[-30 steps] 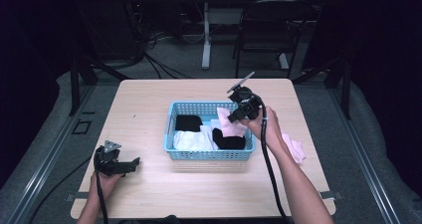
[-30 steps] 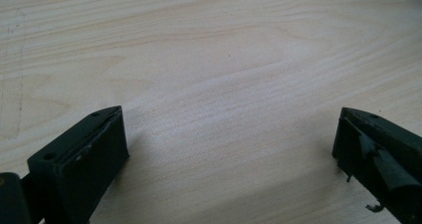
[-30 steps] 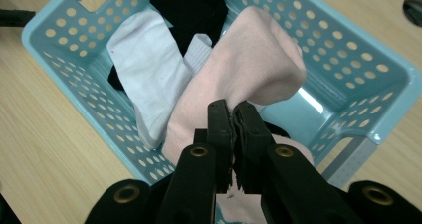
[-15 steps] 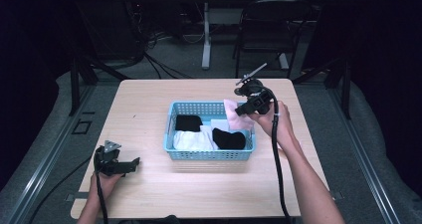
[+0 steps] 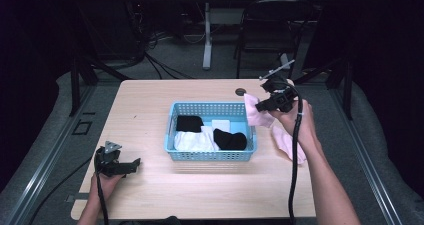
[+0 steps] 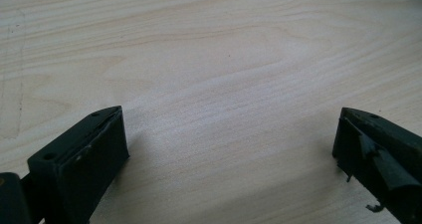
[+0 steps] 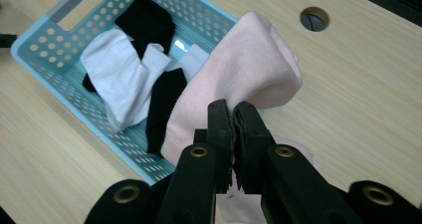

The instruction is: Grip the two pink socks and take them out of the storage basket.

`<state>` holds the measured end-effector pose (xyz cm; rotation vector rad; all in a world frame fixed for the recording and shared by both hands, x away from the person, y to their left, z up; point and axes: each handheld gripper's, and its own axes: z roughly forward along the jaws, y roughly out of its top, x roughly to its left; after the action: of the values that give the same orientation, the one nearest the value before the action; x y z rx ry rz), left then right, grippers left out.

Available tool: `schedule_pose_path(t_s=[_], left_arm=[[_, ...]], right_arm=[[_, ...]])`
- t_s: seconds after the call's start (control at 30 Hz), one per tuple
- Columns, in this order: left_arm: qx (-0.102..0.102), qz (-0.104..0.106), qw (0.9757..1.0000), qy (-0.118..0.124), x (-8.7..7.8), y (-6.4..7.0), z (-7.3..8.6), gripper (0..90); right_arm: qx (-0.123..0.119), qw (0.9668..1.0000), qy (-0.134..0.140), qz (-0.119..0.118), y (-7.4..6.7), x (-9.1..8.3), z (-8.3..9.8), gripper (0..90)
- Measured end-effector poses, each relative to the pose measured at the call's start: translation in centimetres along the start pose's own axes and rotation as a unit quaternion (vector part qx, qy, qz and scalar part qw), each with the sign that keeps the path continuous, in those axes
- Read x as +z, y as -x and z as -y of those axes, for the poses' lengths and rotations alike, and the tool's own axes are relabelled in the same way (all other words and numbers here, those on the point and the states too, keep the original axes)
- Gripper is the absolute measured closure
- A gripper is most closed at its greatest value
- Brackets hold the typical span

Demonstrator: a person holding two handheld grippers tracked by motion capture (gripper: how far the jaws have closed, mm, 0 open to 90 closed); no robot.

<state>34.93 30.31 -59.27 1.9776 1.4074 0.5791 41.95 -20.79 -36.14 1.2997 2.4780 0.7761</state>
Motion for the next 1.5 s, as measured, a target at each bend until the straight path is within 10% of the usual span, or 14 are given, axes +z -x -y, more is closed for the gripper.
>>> schedule_pose_path(t_s=[0.5,1.07,1.5], left_arm=[[0.000,-0.001,1.0000,0.000,0.0,0.0,0.0,0.8],[0.000,-0.001,1.0000,0.000,0.0,0.0,0.0,0.9],[-0.001,-0.001,1.0000,0.000,0.0,0.0,0.0,0.9]], right_arm=[[0.049,0.9981,-0.025,0.029,4.2,0.0,4.3,86.5],[0.088,0.9895,-0.115,0.011,5.8,7.9,8.9,85.9],[0.088,0.9907,-0.103,0.012,5.4,7.1,10.0,39.8]])
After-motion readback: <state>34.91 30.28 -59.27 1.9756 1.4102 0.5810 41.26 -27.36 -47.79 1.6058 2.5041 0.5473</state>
